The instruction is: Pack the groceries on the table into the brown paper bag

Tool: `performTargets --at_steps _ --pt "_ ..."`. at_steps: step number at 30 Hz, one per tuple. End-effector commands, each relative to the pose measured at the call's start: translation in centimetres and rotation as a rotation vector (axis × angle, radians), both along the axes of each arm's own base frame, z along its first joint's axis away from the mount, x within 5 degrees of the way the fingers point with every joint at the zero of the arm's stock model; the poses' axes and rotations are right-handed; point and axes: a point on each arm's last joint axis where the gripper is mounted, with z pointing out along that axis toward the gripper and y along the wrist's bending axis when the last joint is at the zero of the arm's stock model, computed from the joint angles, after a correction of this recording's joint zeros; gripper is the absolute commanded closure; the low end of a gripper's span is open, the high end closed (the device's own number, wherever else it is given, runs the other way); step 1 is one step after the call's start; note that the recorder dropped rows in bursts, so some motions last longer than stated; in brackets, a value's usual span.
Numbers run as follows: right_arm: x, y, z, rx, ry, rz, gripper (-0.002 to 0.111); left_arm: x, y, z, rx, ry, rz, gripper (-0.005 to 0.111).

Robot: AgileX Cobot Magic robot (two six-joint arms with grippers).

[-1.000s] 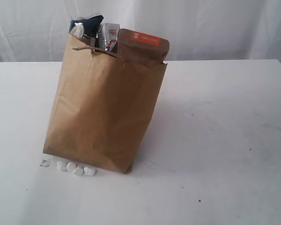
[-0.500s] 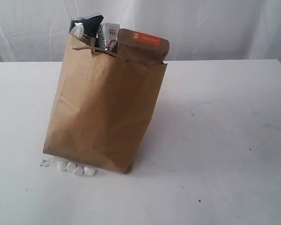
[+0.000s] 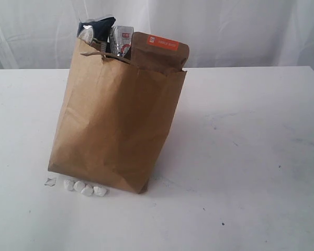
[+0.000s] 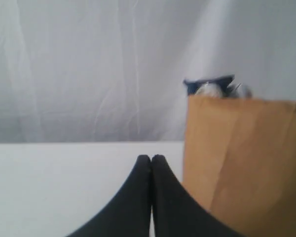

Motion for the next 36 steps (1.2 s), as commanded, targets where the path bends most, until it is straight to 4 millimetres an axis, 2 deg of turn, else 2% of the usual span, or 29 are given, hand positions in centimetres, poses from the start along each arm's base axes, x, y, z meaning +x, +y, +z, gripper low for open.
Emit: performTargets --at_steps 1,2,3,4,5,6,7,8,10,11,13,17,19,21,24,27,30,36 --pt "0.0 0.0 -0.1 0.006 0.001 0.003 0.108 0.3 0.2 -3.5 0.107 0.412 0.014 0.107" --pt "0.0 0.0 -0.1 0.006 0.001 0.003 0.108 0.4 0.1 -2.8 0.154 0.577 -0.004 0.107" --pt "0.0 0.0 -0.1 0.006 0.001 0.003 0.108 0.5 0.0 -2.4 0.184 0.640 -0.015 0.107" --pt "0.0 0.0 -0.1 0.006 0.001 0.003 0.108 1.2 -0.2 -1.0 0.194 0.710 -0.033 0.107" --pt "0.0 0.0 -0.1 0.006 0.001 0.003 0.108 1.6 -0.3 -0.2 0.183 0.711 -0.041 0.107" --pt "0.0 0.0 -0.1 0.006 0.001 0.003 0.108 2.8 -1.0 1.9 0.170 0.716 -0.087 0.107" --pt "0.0 0.0 -0.1 0.006 0.001 0.003 0.108 3.2 -1.4 2.8 0.167 0.740 -0.119 0.107" --pt "0.0 0.0 -0.1 0.006 0.001 0.003 0.108 4.0 -2.2 3.8 0.219 0.853 -0.219 0.107" --pt "0.0 0.0 -0.1 0.006 0.001 0.003 0.108 4.9 -3.3 3.5 0.216 1.076 -0.342 0.107" --pt "0.0 0.0 -0.1 0.006 0.001 0.003 0.108 5.3 -4.1 2.9 0.138 1.153 -0.397 0.107" --pt "0.0 0.0 -0.1 0.006 0.001 0.003 0.108 6.4 -4.7 1.4 0.076 1.199 -0.415 0.107" --pt "0.0 0.0 -0.1 0.006 0.001 0.003 0.108 7.6 -5.3 0.0 0.085 1.088 -0.469 0.107" --pt "0.0 0.0 -0.1 0.006 0.001 0.003 0.108 8.2 -5.7 -0.2 0.069 1.005 -0.513 0.102" --pt "0.0 0.0 -0.1 0.006 0.001 0.003 0.108 8.8 -6.3 -0.2 0.068 0.910 -0.570 0.092" --pt "0.0 0.0 -0.1 0.006 0.001 0.003 0.108 9.8 -7.0 -0.3 0.160 0.765 -0.680 0.070" --pt "0.0 0.0 -0.1 0.006 0.001 0.003 0.108 11.0 -7.2 -0.8 0.209 0.692 -0.686 0.054" --pt "0.0 0.0 -0.1 0.006 0.001 0.003 0.108 11.8 -7.1 -2.1 0.270 0.713 -0.683 0.046" --pt "0.0 0.0 -0.1 0.006 0.001 0.003 0.108 11.7 -8.0 -3.7 0.187 0.838 -0.810 0.045"
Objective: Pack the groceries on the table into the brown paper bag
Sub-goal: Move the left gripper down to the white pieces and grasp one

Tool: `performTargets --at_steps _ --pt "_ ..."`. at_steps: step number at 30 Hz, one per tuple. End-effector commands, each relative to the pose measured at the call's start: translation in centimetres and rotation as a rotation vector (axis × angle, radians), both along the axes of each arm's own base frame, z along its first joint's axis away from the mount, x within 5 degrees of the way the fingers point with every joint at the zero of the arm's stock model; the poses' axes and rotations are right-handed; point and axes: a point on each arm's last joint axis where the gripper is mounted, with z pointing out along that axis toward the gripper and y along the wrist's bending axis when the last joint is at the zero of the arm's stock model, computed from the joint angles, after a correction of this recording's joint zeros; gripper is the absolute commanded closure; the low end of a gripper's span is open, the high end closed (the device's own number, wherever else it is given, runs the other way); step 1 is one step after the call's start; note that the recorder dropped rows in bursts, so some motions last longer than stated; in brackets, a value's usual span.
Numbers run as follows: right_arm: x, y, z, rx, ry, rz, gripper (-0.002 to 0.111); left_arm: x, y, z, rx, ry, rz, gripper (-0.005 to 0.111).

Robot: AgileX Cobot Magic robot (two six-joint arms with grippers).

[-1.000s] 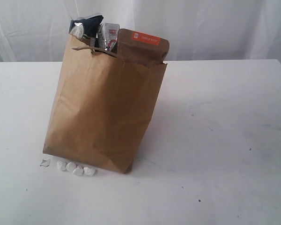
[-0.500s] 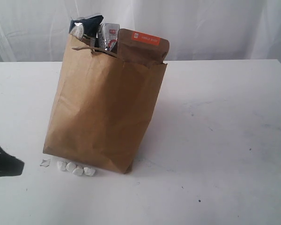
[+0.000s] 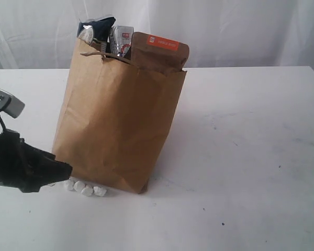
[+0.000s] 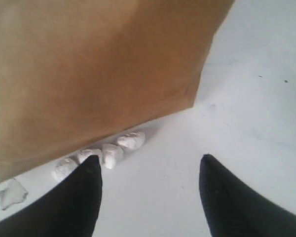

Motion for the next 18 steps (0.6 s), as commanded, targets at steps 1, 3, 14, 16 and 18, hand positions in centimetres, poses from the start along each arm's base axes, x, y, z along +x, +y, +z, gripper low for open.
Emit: performTargets --at_steps 1,3,14,16,18 --pt "0.0 0.0 -0.1 0.005 0.001 0.003 0.108 -0.1 -0.7 -1.1 -0.045 0.093 -0.048 0.045" --pt "0.0 0.0 -0.1 0.005 0.001 0.003 0.108 0.5 -0.5 -2.0 -0.026 0.113 -0.008 0.045" --pt "0.0 0.0 -0.1 0.005 0.001 0.003 0.108 2.6 -0.5 -5.3 0.021 0.214 0.058 0.045" --pt "0.0 0.0 -0.1 0.005 0.001 0.003 0.108 3.1 -0.6 -5.8 0.032 0.217 0.070 0.045" --pt "0.0 0.0 -0.1 0.005 0.001 0.003 0.108 3.7 -0.8 -6.6 0.084 0.186 0.061 0.045"
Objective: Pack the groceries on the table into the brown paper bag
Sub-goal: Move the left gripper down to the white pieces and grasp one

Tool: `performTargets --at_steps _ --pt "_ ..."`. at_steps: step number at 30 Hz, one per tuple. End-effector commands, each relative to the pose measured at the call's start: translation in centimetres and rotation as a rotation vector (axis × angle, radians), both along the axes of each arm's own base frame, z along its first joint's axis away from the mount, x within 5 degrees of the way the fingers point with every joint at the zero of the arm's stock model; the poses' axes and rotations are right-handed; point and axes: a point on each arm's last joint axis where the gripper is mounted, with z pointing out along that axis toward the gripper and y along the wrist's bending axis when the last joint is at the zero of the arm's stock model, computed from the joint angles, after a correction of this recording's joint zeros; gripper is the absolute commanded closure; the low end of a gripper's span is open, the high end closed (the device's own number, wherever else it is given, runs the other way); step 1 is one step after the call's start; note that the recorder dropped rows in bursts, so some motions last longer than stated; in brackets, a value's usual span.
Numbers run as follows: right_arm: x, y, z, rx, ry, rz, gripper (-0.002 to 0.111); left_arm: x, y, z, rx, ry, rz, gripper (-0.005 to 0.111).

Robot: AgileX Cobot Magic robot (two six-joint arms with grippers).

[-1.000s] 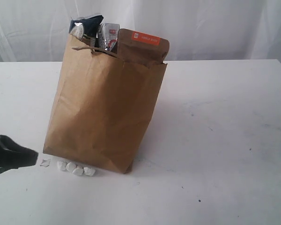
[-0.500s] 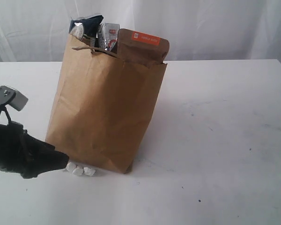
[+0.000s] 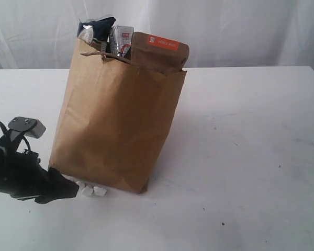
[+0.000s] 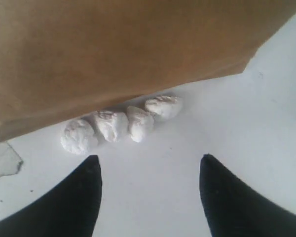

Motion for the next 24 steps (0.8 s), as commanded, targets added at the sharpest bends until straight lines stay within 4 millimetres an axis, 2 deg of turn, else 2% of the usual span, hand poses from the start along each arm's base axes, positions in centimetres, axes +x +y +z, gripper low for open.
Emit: performTargets --at_steps 1,6,14,17,20,24 --pt "0.0 0.0 -0.1 0.005 0.001 0.003 0.108 1.2 -0.6 -1.1 0.061 -0.038 -0.012 0.045" --pt "0.0 0.0 -0.1 0.005 0.001 0.003 0.108 2.0 -1.1 -1.6 0.052 -0.022 -0.030 0.045" --pt "0.0 0.0 -0.1 0.007 0.000 0.003 0.108 2.7 -0.4 -2.5 0.135 -0.037 0.029 0.046" --pt "0.0 0.0 -0.1 0.007 0.000 0.003 0.108 2.9 -0.3 -3.1 0.153 -0.023 0.041 0.049" --pt "0.0 0.0 -0.1 0.007 0.000 0.003 0.108 3.3 -0.7 -2.9 0.122 -0.020 0.026 0.055" --pt "0.0 0.0 -0.1 0.007 0.000 0.003 0.108 3.7 -1.2 -2.2 0.076 -0.026 0.001 0.071"
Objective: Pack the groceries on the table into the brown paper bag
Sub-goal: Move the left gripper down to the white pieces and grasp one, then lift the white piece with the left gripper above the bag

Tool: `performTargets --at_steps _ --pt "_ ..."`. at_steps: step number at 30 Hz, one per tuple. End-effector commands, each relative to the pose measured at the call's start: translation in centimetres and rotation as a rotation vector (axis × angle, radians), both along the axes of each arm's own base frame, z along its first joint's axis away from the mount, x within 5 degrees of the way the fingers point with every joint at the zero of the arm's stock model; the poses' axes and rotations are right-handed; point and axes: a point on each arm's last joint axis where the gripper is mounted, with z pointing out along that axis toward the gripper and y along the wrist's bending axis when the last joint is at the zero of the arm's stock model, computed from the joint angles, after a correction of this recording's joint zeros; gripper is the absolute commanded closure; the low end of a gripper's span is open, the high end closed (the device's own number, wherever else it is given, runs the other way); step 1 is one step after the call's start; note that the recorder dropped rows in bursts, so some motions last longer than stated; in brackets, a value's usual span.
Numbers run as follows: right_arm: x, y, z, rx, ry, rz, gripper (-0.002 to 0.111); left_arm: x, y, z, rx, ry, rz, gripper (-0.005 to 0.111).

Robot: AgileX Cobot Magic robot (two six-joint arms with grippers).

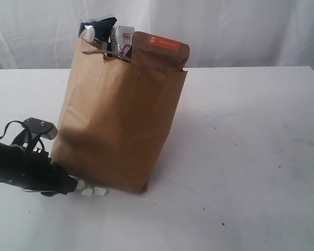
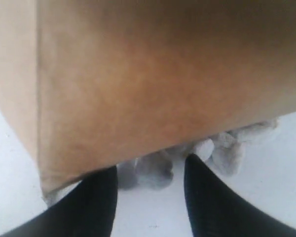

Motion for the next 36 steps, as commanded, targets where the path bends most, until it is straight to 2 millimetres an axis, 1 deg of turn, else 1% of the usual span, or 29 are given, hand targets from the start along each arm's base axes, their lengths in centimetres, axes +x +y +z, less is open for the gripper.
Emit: performTargets --at_steps 1,3,8,11,13,18,24,27,28,29,31,34,35,36 --pt "0.0 0.0 -0.1 0.006 0.001 0.003 0.108 0.4 -0.9 0.6 -0.068 0.008 -0.031 0.075" --pt "0.0 0.0 -0.1 0.006 0.001 0.003 0.108 0.4 -1.0 0.7 -0.080 0.014 -0.036 0.086" --pt "0.0 0.0 -0.1 0.006 0.001 0.003 0.108 -0.1 -1.3 0.9 -0.110 0.035 -0.091 0.107" --pt "0.0 0.0 -0.1 0.006 0.001 0.003 0.108 -0.4 -1.5 1.1 -0.120 0.042 -0.132 0.107" --pt "0.0 0.0 -0.1 0.006 0.001 0.003 0.108 -0.7 -1.6 1.6 -0.136 0.038 -0.167 0.107" --pt "0.0 0.0 -0.1 0.006 0.001 0.003 0.108 -1.2 -1.6 4.3 -0.160 -0.052 -0.182 0.107" --pt "0.0 0.0 -0.1 0.006 0.001 0.003 0.108 -2.6 -1.4 8.9 -0.227 -0.164 -0.134 0.107" --pt "0.0 0.0 -0.1 0.006 0.001 0.003 0.108 -3.6 -1.4 11.8 -0.277 -0.247 -0.152 0.107" --pt "0.0 0.0 -0.1 0.006 0.001 0.003 0.108 -4.0 -1.4 13.3 -0.308 -0.296 -0.152 0.107" --pt "0.0 0.0 -0.1 0.006 0.001 0.003 0.108 -4.2 -1.4 14.3 -0.329 -0.340 -0.148 0.107" --pt "0.0 0.0 -0.1 0.006 0.001 0.003 0.108 -4.3 -1.1 17.2 -0.366 -0.494 -0.107 0.107" --pt "0.0 0.0 -0.1 0.006 0.001 0.003 0.108 -3.5 0.1 21.4 -0.391 -0.755 0.064 0.107" --pt "0.0 0.0 -0.1 0.006 0.001 0.003 0.108 -3.1 0.4 22.3 -0.376 -0.818 0.092 0.107" --pt "0.0 0.0 -0.1 0.006 0.001 0.003 0.108 -2.9 0.4 23.3 -0.333 -0.886 0.064 0.107"
